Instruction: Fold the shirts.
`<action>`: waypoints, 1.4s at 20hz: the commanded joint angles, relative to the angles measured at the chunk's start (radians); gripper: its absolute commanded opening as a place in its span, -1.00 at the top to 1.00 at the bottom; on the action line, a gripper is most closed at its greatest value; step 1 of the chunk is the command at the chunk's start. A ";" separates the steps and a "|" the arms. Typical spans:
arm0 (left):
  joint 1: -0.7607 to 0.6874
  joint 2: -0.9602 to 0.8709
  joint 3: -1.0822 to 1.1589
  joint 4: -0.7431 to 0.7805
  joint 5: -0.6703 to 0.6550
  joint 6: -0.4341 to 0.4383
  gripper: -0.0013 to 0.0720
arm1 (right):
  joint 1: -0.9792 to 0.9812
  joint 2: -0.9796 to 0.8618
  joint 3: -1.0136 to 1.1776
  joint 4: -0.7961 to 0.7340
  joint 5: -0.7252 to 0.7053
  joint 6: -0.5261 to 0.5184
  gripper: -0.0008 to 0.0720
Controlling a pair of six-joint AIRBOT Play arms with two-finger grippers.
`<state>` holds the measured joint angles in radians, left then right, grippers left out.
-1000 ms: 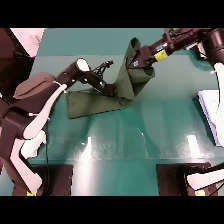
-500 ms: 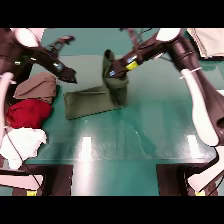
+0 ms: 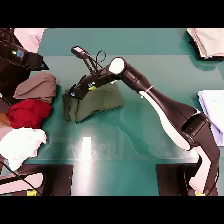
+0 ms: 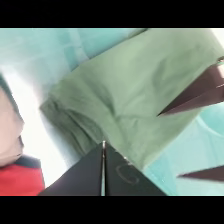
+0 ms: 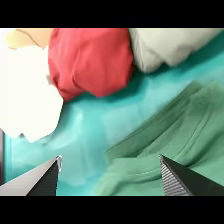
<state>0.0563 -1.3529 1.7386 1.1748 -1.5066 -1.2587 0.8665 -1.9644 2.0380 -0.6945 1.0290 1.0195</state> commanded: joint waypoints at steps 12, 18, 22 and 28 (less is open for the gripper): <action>0.017 0.013 -0.001 -0.031 0.020 -0.002 0.90 | -0.544 0.082 -0.435 -0.027 0.264 0.201 -0.90; 0.017 0.013 -0.001 -0.031 0.032 -0.002 0.90 | -0.443 -0.095 -0.291 0.101 0.277 0.176 -0.87; 0.017 0.013 -0.001 -0.031 0.024 -0.001 0.90 | -0.344 -0.188 -0.167 0.103 0.289 0.194 -0.59; 0.017 0.013 -0.001 -0.031 0.002 -0.001 0.90 | -0.303 -0.206 -0.147 0.166 0.243 0.120 0.93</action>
<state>0.0727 -1.3411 1.7378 1.1442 -1.4910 -1.2606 0.5484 -2.1586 1.8763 -0.5861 1.2934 1.1896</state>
